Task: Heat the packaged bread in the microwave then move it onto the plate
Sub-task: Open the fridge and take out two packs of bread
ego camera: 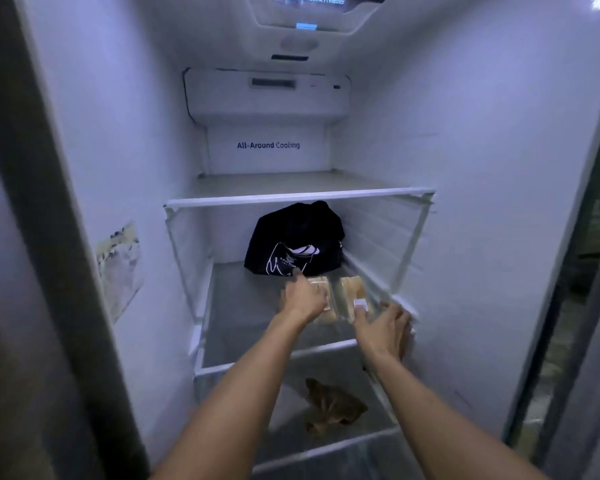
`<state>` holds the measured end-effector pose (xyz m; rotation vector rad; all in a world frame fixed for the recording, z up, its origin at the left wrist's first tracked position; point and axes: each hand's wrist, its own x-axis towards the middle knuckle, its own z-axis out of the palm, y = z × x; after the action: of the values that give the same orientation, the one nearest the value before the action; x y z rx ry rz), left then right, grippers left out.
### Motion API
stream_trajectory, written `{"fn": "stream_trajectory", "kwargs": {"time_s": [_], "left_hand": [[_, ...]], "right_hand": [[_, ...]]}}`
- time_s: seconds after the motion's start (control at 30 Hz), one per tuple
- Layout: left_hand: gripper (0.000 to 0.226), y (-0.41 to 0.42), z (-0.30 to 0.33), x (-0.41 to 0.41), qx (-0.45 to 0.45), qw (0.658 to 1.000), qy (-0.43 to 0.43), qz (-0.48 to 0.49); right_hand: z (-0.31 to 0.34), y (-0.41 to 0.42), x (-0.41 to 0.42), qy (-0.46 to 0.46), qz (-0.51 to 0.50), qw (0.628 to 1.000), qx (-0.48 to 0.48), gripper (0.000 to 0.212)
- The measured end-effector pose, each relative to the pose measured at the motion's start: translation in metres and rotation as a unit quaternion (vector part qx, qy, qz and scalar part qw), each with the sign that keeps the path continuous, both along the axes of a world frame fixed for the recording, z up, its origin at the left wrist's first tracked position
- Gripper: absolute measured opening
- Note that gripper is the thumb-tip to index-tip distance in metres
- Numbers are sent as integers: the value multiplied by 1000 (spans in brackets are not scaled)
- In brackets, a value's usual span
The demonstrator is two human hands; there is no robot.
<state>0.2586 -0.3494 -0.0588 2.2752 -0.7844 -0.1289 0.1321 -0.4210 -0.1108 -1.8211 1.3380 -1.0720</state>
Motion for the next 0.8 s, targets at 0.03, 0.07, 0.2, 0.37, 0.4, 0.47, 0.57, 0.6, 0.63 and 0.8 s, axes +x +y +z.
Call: {"fn": "stream_trajectory", "kwargs": {"time_s": [0.03,0.07,0.2,0.37,0.4,0.47,0.57,0.6,0.63,0.8], "left_hand": [[77,-10,2,8,7,1000,-3,-5],[78,-20,3,15,12,1000,-2,-11],[79,-54,6,34,17,999,22,-34],[65,-79,-13,48,62,997,32,-39],[61,-81,-16,50,67,997,29,-34],[56,-84,-16,56,74,996,21,-34],[57,-88,-13,62,88,995,13,-33],[61,-89,-14,63,90,995,21,-24],[68,-89,-15,64,89,995,33,-9],[100,-78,-14,64,72,993,93,24]], "right_hand": [[1,-9,5,4,3,1000,-2,56],[2,-17,11,11,7,1000,-9,57],[5,-44,36,41,43,998,-10,67],[-1,-67,56,110,89,990,9,76],[-2,-70,59,110,99,989,19,77],[-2,-76,64,103,112,988,37,76],[1,-79,68,134,116,983,37,75],[3,-78,68,151,118,981,35,77],[5,-76,67,167,124,978,33,79],[9,-75,62,237,133,962,13,80]]}}
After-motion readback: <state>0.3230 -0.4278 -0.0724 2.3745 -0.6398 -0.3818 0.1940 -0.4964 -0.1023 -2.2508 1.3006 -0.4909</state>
